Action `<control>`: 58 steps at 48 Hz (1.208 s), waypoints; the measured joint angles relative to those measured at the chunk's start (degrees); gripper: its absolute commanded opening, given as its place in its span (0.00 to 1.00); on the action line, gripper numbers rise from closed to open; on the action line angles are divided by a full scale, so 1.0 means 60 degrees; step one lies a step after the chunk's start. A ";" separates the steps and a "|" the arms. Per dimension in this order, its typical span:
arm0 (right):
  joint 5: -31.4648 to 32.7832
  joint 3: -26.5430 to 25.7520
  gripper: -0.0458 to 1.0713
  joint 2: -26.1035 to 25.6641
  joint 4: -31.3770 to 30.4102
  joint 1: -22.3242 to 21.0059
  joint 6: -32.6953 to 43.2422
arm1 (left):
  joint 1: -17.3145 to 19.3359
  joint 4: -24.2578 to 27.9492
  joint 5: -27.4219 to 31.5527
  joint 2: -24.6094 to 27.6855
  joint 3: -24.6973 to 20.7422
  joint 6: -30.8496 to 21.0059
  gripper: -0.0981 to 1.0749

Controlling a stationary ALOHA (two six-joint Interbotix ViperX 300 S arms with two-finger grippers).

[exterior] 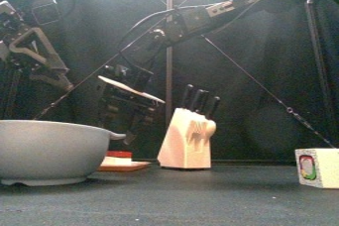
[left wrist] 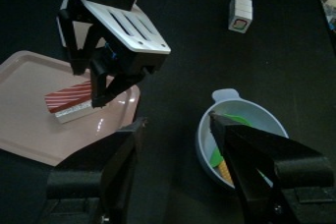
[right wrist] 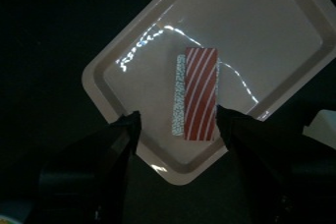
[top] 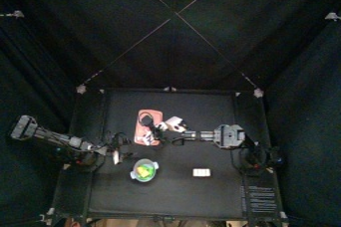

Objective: Grab salmon sushi

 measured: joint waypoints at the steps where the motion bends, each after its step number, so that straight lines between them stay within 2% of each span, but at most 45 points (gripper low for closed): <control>1: 0.0015 0.0000 0.88 0.0000 -0.0015 0.0000 0.0000 | 0.0000 0.0000 0.0000 -0.0015 0.0000 0.0000 0.85; 11: 0.0059 -0.0015 0.88 0.0015 -0.0264 0.0029 -0.0015 | 0.0059 -0.0029 0.0000 -0.0015 0.0015 0.0000 0.85; 41: 0.0073 -0.0059 0.88 0.0659 -0.0220 0.0000 -0.0015 | 0.0103 -0.0059 0.0000 -0.0015 0.0044 0.0000 0.85; 58: 0.0088 -0.0073 0.86 0.0688 -0.0190 -0.0044 -0.0015 | 0.0103 -0.0059 0.0000 -0.0015 0.0044 0.0000 0.85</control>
